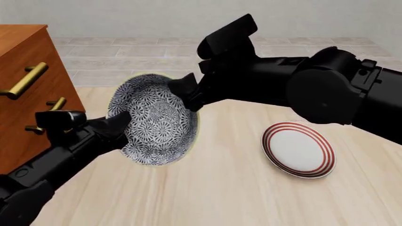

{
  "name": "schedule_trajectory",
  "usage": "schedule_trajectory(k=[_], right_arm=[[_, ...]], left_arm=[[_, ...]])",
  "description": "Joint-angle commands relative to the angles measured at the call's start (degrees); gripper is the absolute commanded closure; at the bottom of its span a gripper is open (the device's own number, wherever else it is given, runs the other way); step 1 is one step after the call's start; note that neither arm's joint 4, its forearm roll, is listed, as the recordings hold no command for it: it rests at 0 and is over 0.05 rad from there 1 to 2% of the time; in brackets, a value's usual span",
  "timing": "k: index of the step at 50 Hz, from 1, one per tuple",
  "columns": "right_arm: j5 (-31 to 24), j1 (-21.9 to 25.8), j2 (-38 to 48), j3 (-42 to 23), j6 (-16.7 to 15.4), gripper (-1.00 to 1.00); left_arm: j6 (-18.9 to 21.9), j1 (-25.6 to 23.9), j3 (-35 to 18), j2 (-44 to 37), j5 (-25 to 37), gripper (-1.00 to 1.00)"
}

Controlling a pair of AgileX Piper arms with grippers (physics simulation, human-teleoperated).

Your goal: Put the bowl on top of the cabinet.

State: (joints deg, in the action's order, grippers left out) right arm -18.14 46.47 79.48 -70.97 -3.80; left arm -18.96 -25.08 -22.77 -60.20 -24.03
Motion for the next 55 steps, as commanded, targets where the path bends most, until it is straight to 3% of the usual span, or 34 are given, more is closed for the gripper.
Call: schedule_trajectory(k=[1,11,12,29,37,52,54,55], right_arm=[[-0.6,0.8,-1.6,-0.3,0.0,-1.0],[-1.3,0.7,-5.4,-0.1,0.2,-1.0],[-1.1,0.3,-6.1,-0.2,0.4,-1.0],[0.8,1.9,-11.2,0.7,2.7,-1.0],[5.6,2.9,-17.7,4.5,3.4,-1.0],[14.2,-0.4,-29.1,13.6,4.3,-1.0],[15.1,0.7,-31.7,14.6,6.4,-1.0],[15.5,0.6,-32.7,15.2,5.9,-1.0]], left_arm=[[0.5,0.7,-0.5,0.7,0.6,1.0],[2.1,1.4,-0.9,1.5,1.9,1.0],[4.0,1.1,-1.3,1.6,2.2,1.0],[3.3,1.7,-1.9,1.7,3.6,1.0],[3.3,1.2,-2.9,2.5,5.2,1.0],[4.3,2.0,-3.6,4.6,8.5,1.0],[4.4,1.9,-3.9,5.0,9.4,1.0],[5.1,1.7,-4.2,4.9,9.8,1.0]])
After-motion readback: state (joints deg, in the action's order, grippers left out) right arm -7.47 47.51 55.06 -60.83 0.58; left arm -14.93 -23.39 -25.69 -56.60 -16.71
